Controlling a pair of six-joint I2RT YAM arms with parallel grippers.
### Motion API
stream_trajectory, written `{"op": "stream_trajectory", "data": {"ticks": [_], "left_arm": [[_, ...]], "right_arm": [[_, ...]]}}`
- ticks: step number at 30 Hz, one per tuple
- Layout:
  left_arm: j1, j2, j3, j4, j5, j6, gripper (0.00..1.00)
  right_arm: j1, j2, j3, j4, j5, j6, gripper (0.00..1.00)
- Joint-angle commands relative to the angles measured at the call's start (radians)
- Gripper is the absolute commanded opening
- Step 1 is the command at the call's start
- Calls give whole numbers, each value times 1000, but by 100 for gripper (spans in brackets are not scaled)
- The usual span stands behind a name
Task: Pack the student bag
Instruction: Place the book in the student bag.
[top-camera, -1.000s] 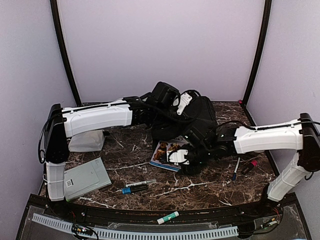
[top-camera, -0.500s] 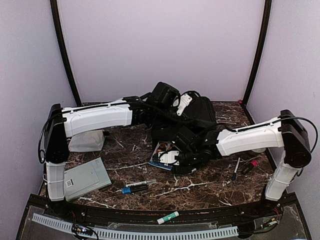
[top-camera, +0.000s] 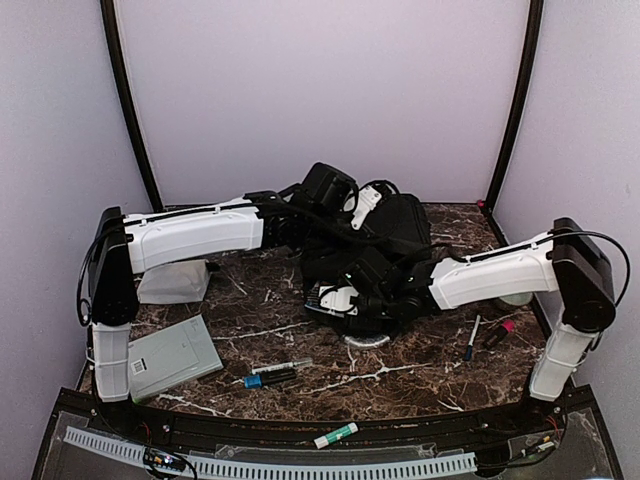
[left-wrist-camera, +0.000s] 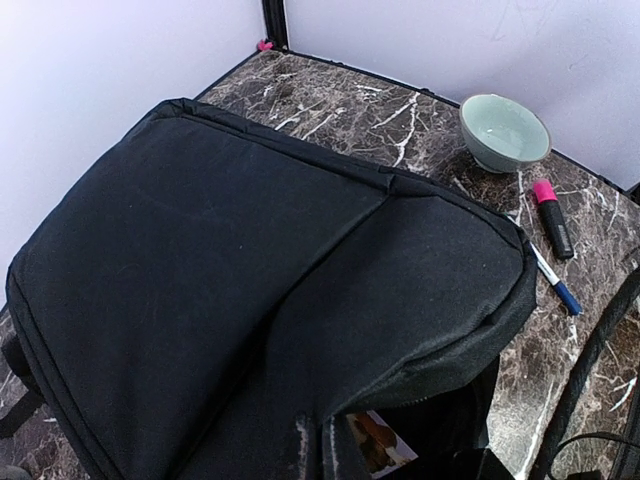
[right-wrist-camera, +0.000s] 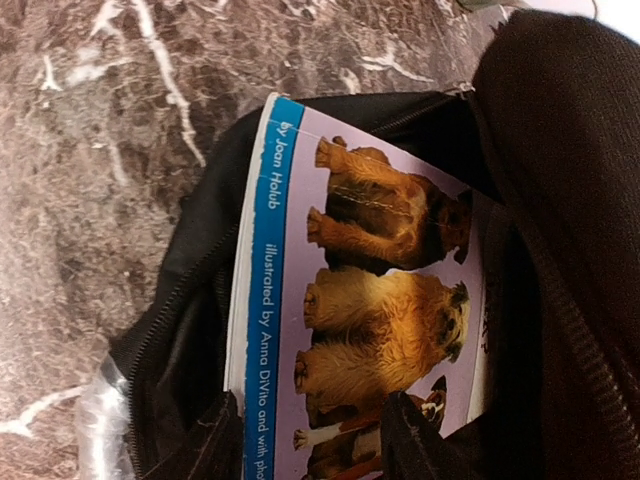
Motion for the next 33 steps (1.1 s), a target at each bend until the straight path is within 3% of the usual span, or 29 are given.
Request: {"op": "stream_trajectory", "data": {"ticks": [1,10,23,33], "left_arm": [[2,-84,41,12,33,-19,0],[2,-86,39,0,30,-12,0],[2,-87,38,5,27,0,0],[2,-90,34,-11,36,-12,0]], "right_arm": [[-63,31,-19,107,76,-48,46],[-122,111,-58,235,133,-109,45],[-114,7,-59,120,-22,-68,54],[-115,129,-15,208,63,-116,31]]}}
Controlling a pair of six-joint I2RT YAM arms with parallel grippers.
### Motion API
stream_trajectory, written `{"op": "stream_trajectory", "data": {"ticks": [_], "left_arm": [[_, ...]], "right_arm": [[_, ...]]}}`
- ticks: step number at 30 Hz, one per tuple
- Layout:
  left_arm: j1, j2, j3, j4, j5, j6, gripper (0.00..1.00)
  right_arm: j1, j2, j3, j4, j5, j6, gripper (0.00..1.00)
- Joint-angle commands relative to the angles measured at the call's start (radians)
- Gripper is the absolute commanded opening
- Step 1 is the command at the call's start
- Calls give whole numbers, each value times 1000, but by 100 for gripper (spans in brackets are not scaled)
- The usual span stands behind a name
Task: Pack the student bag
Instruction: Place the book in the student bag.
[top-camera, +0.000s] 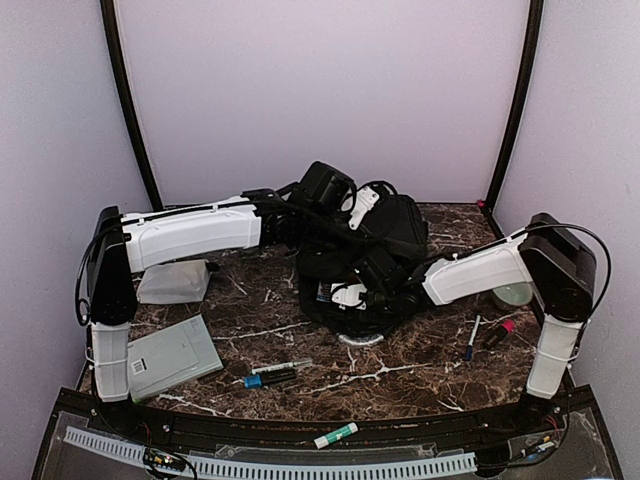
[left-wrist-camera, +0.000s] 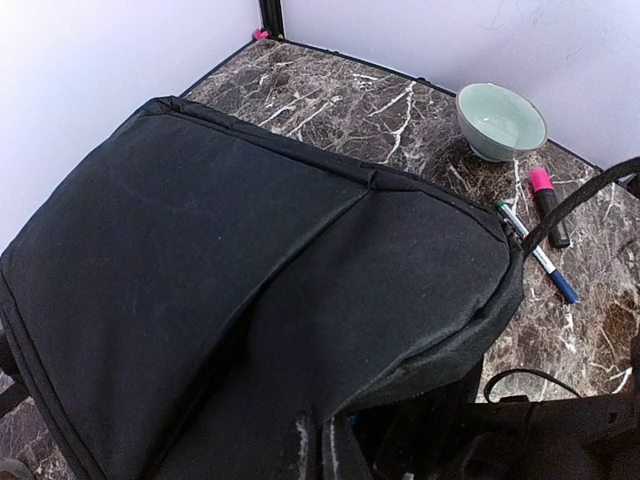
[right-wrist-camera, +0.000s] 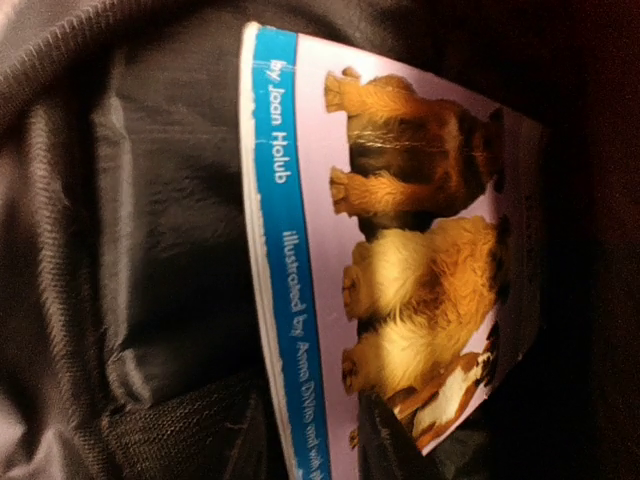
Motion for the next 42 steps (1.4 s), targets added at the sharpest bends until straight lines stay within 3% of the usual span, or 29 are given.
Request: {"op": "stream_trajectory", "data": {"ticks": [1,15,25,29,34,40,42], "left_arm": [[-6,-83,31,21,27,-9,0],[-7,-88,-1,40,46,-27,0],[-6,-87,-31,60,12,1,0],[-2,-66,-51,82,-19,21,0],[11,-35,-51,107,6,16,0],[31,-9,-36,104,59,23,0],[35,4,-8,58,69,30,9]], "right_arm": [[2,54,26,101,84,-30,29],[-43,190,22,404,320,-127,18],[14,61,1,134,189,-53,22],[81,-38,-45,17,149,-12,34],[117,-192,-145,-144,-90,-24,44],[132,-304,-185,-304,-231,11,46],[132,-346,-195,-340,-261,22,46]]}}
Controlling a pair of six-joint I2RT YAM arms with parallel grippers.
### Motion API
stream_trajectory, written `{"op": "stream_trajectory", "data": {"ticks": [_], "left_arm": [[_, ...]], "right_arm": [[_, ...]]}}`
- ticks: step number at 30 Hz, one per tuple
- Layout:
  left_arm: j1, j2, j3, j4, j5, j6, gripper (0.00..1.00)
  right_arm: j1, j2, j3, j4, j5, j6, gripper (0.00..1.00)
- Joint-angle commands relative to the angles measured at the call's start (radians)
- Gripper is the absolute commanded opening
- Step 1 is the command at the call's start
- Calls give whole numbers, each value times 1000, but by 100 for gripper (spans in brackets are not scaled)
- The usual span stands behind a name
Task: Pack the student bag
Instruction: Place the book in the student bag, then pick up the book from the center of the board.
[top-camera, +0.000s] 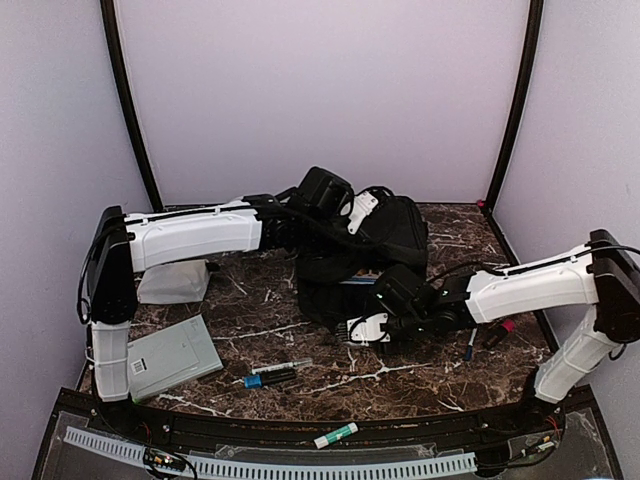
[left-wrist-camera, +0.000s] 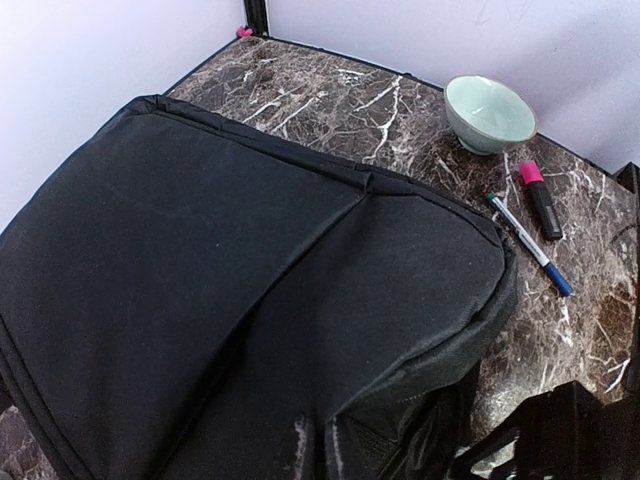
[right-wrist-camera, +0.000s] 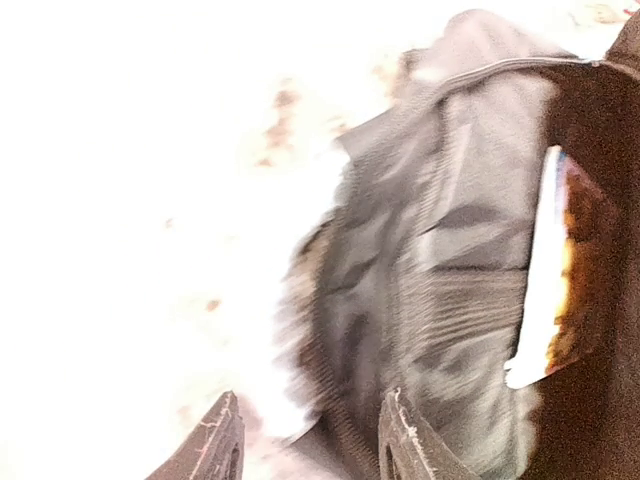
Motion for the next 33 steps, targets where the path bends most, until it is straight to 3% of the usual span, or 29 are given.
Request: {"op": "stream_trajectory", "data": {"ticks": [1,3,5,8,13,18,24,29,33], "left_arm": [[17,8,51,-26,34,19,17],[19,4,57,-83,24,21,33],[19,-16,48,-156,11,16,42],[19,-88,-13,-231,13,-5,51],[20,-322,-256,-231,-29,-62,63],[41,-471,-435,-301,-134,-205,68],[143,-569,-569,-539,-282,-458,72],[279,-743,-750,-554,-223,-582,87],[407,-859,-869,-568,-193,-622,89]], "right_arm": [[7,-93,-28,-138,-134,46,46],[4,-130,-34,-161,-156,59,46],[-4,-163,-29,-192,-197,74,46],[-34,-207,12,-266,-307,97,47],[-107,-266,117,-403,-500,104,47],[-187,-277,228,-449,-647,110,47],[-217,-188,313,-307,-739,237,46],[-216,-52,398,-256,-811,299,47],[-208,35,445,-253,-853,303,47]]}}
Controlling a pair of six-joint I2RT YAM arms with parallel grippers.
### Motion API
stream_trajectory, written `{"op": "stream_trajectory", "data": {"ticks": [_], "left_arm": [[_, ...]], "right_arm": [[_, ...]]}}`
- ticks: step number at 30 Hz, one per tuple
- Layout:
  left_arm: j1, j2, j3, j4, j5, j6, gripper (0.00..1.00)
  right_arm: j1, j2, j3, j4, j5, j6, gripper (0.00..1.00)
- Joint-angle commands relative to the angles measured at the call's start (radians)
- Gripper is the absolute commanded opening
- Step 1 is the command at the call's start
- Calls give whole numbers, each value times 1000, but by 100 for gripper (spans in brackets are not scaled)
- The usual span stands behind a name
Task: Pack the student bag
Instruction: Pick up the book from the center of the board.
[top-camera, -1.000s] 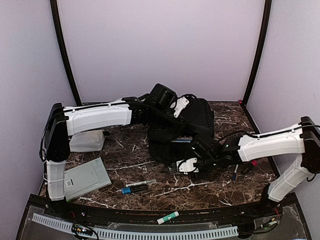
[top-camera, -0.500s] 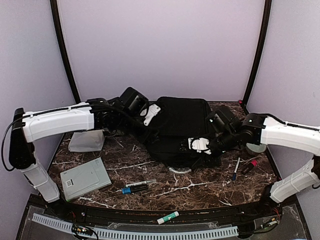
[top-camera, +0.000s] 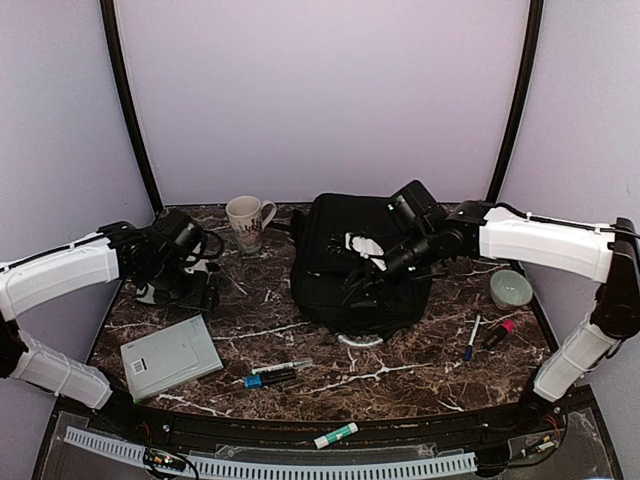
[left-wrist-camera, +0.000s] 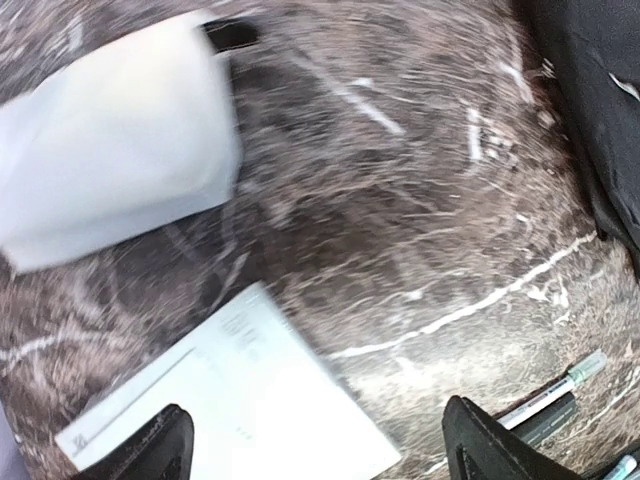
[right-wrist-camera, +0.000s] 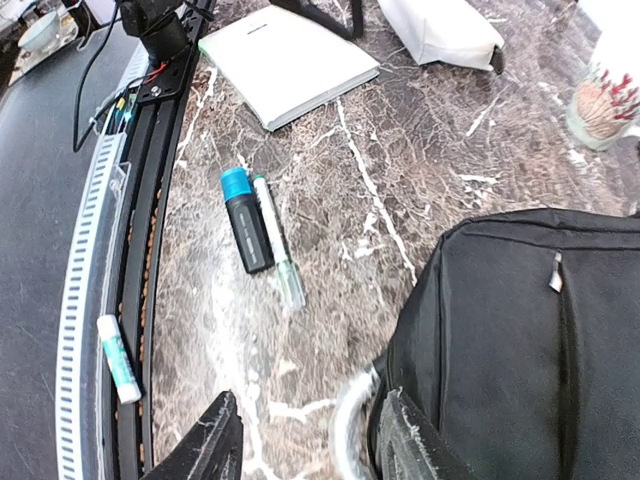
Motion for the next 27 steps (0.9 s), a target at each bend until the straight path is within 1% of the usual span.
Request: {"op": "stream_trajectory", "data": {"ticks": [1,4,8,12,14,18,22,24,27], "left_arm": [[127,-142,-99,-69,38,-111,89],[231,-193,-173,-78,93,-142,91],[359,-254,-228,-88,126,-179,93],[435,-274,-236,-126,118,-242,99],[487,-278,-261,-143,133,-287,99],[529,-272,-312,-160,142,-362,99],[563,-248,-313,-203,86,-416,99],[573,-254,-329,-229,55,-495,99],[582,-262,-364,-234,29,-550,99]], "right_arm": [[5,78,58,46,-93,42,47],[15,102,63,58,-91,41,47],[17,98,13,103,-80,43,48],[14,86,-29,125,-76,39,49],[15,82,-41,128,-93,34,49],[14,81,-51,129,-105,23,49],[15,71,-63,127,-117,12,49],[14,64,-70,127,-121,6,50],[15,57,-73,122,-114,-2,50]]}}
